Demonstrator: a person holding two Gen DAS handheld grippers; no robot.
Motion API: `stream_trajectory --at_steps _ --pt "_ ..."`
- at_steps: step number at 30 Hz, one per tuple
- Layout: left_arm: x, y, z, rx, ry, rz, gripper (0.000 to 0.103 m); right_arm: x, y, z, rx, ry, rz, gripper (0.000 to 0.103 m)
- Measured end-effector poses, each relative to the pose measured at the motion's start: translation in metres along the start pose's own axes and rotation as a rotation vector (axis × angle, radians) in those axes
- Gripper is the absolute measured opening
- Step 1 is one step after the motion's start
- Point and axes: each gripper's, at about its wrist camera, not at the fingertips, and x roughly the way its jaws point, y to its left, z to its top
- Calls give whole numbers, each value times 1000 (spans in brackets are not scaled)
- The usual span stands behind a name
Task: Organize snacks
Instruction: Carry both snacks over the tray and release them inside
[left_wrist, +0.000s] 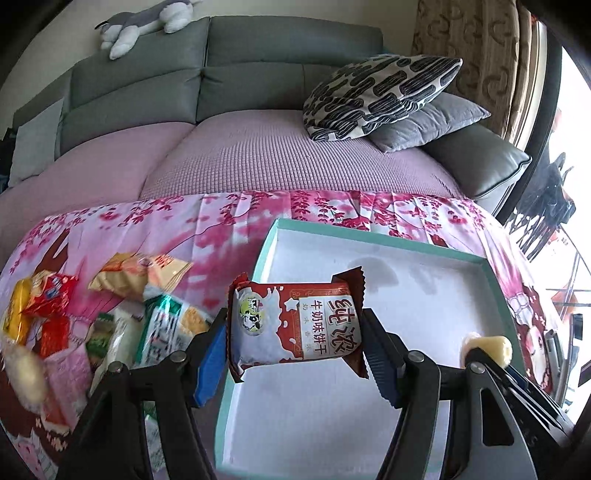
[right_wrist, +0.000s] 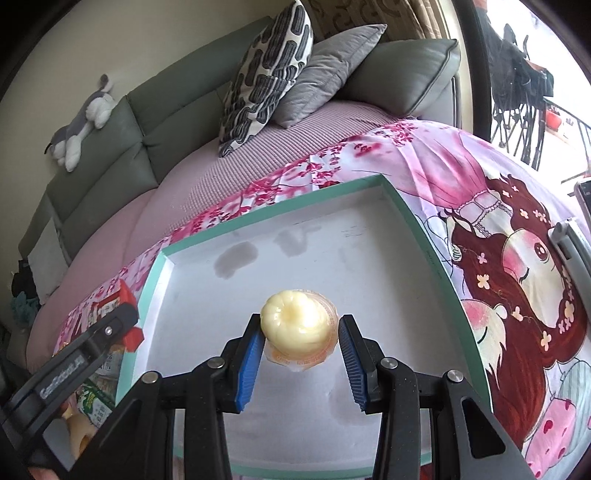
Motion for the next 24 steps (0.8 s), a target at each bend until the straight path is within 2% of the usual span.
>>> stream_trajectory --at_steps 11,24 --pt "48 -22 13 53 43 12 69 6 -15 5 39 7 -11 44" --pt "38 -22 -9 54 86 32 70 5 -21 7 51 14 -2 44"
